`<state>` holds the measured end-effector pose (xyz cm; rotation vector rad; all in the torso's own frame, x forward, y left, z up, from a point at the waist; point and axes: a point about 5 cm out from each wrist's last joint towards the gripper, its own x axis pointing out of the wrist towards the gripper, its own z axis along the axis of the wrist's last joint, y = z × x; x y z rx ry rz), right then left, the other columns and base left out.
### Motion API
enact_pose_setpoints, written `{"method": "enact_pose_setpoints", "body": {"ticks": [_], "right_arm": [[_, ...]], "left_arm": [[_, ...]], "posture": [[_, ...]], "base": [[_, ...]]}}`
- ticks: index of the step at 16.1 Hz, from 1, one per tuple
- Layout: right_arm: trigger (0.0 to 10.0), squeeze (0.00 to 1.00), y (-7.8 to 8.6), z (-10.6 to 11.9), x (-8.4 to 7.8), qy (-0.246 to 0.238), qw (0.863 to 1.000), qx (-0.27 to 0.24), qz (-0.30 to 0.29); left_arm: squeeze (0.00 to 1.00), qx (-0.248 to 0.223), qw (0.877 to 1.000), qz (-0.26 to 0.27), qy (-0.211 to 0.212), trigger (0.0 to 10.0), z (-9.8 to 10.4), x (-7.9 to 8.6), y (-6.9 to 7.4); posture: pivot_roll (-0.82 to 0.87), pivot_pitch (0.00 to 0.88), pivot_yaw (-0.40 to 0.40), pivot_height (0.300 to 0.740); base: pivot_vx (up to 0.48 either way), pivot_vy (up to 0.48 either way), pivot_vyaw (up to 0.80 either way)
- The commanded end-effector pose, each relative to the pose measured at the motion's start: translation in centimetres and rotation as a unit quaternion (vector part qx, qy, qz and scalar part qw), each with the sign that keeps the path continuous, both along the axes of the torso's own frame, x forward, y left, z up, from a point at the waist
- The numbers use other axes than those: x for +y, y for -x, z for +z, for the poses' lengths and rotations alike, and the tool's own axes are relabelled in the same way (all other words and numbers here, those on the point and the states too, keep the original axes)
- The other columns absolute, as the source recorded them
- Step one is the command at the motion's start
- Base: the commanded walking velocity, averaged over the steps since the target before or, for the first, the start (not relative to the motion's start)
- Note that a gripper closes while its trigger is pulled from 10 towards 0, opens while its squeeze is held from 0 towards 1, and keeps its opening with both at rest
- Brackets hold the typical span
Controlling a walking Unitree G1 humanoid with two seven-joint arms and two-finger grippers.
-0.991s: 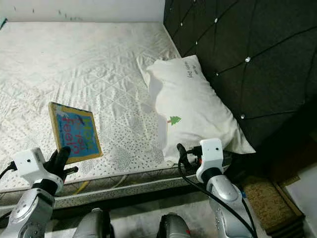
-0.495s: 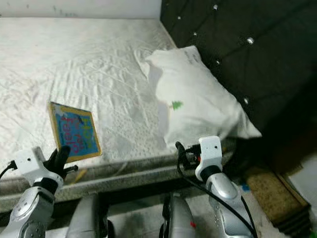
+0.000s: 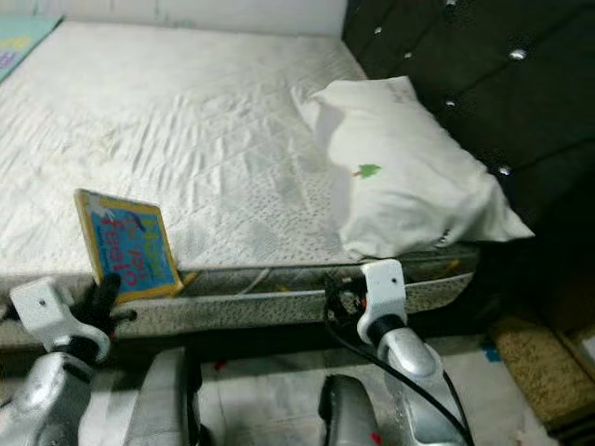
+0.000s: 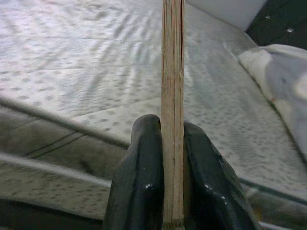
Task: Clean up the room
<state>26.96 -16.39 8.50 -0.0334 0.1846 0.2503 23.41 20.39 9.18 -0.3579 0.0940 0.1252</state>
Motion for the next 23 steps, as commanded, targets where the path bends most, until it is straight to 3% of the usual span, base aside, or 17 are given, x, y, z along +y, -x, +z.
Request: {"method": "enact_pose_setpoints", "body": {"ticks": [1, 10, 22, 23], "right_arm": [[10.0, 0.00, -0.1, 0.3, -0.6, 0.002, 1.000, -0.006, -0.010], [10.0, 0.00, -0.1, 0.3, -0.8, 0.003, 1.000, -0.008, -0.019], [10.0, 0.00, -0.3, 0.4, -0.7, 0.007, 1.000, -0.011, -0.019], [10.0, 0.00, -0.3, 0.4, -0.7, 0.007, 1.000, -0.011, -0.019]], "left_arm": [[0.00, -0.026, 1.000, -0.004, -0.007, 10.0, 1.1, -0.2, -0.4], [0.00, -0.029, 1.000, -0.009, -0.004, 10.0, 1.1, -0.2, -0.5], [0.00, -0.003, 1.000, -0.002, 0.013, 10.0, 0.3, -0.2, -0.7], [0.00, 0.006, 0.999, -0.012, 0.036, 10.0, 0.0, -0.5, -0.8]], "posture": [[-0.10, 0.107, -0.061, 0.566], [-0.10, 0.110, -0.059, 0.566], [-0.10, 0.107, -0.060, 0.566], [-0.10, 0.107, -0.062, 0.566]], "base": [[0.405, 0.000, 0.00], [0.445, 0.000, 0.00], [0.000, 0.000, 0.00], [0.000, 0.000, 0.00]]}}
